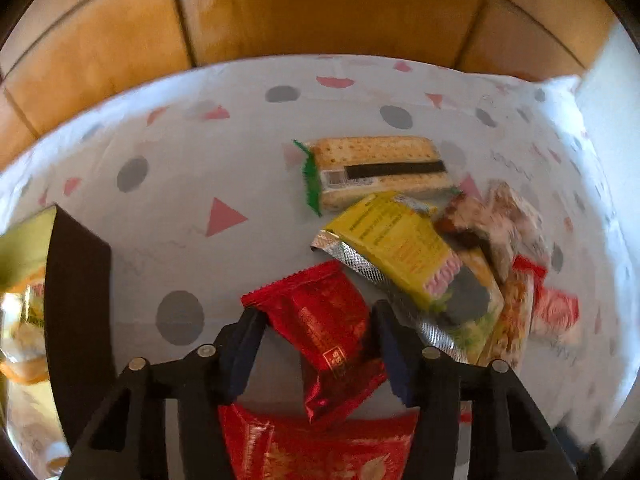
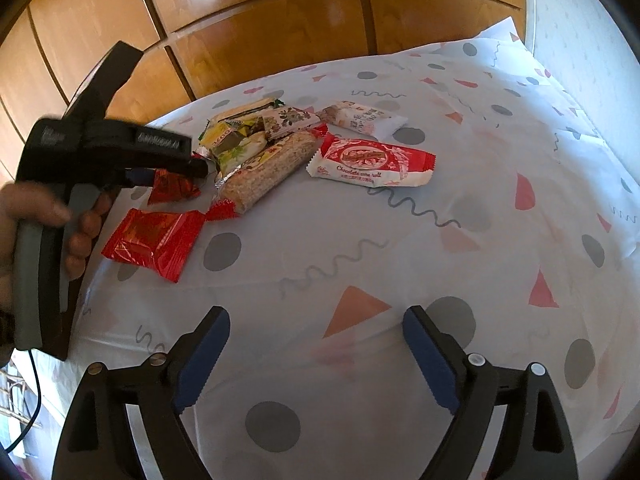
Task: Organize snacks
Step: 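Grasp the small red packet from the pile with the left gripper, then hold the red packet with the left gripper while the right gripper grasps the chipmunk rice bar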
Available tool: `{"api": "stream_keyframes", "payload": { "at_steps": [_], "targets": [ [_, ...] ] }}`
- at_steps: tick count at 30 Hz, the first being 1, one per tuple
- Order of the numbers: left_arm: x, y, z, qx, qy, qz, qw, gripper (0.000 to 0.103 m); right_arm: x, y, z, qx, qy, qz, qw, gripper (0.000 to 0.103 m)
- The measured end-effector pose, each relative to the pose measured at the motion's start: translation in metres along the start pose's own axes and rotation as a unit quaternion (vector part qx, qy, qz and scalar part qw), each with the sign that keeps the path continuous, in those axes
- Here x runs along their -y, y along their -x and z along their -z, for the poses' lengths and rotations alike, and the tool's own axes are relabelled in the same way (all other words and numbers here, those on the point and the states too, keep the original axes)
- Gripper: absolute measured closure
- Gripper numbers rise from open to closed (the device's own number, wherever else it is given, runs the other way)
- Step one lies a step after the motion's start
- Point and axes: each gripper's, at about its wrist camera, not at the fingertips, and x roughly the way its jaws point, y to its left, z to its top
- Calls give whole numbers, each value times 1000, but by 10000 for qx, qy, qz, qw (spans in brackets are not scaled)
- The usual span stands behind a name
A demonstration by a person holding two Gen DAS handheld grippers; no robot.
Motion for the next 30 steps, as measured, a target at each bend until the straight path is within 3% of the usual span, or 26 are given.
{"api": "stream_keyframes", "payload": {
  "at_steps": [2, 3, 6, 9, 14, 16, 22, 25, 27, 28, 29, 30],
  "targets": [
    [-3, 5, 7, 82, -110, 32, 9999, 53, -2, -1, 1, 14, 49, 49, 10000, 12],
    [-7, 5, 8, 91, -112, 54, 9999, 71, -4, -1, 1, 19, 103, 96, 9999, 12],
    [-16, 21, 15, 301, -80, 239, 9992, 71, -6, -2, 3, 56, 178, 128, 9997, 11],
    [-18, 49, 29, 664, -358, 319, 9966, 71, -8, -4, 3, 36, 248, 167, 9995, 9],
    [-12, 90, 63, 1012, -612, 732, 9903, 70, -13, -9, 4, 14, 400, 137, 9991, 0],
    [-7, 102, 86, 1057, -762, 867, 9877, 70, -17, -10, 6, 30, 525, 252, 9983, 0],
    [15, 107, 150, 994, -1429, 789, 9816, 70, -16, -9, 5, -93, 648, 252, 9975, 1],
    [18, 98, 172, 896, -1545, 716, 9813, 70, -11, -5, 1, -152, 556, 333, 9978, 18],
    [15, 85, 179, 755, -1517, 640, 9835, 70, -2, 1, -5, -177, 402, 321, 9985, 39],
    [12, 81, 182, 754, -1431, 673, 9845, 69, 3, 3, -8, -183, 308, 320, 9988, 59],
    [11, 81, 184, 852, -1411, 695, 9839, 69, 8, 5, -11, -184, 224, 340, 9990, 69],
    [13, 81, 186, 877, -1423, 675, 9836, 69, 14, 8, -17, -129, 201, 396, 9989, 69]
  ]
}}
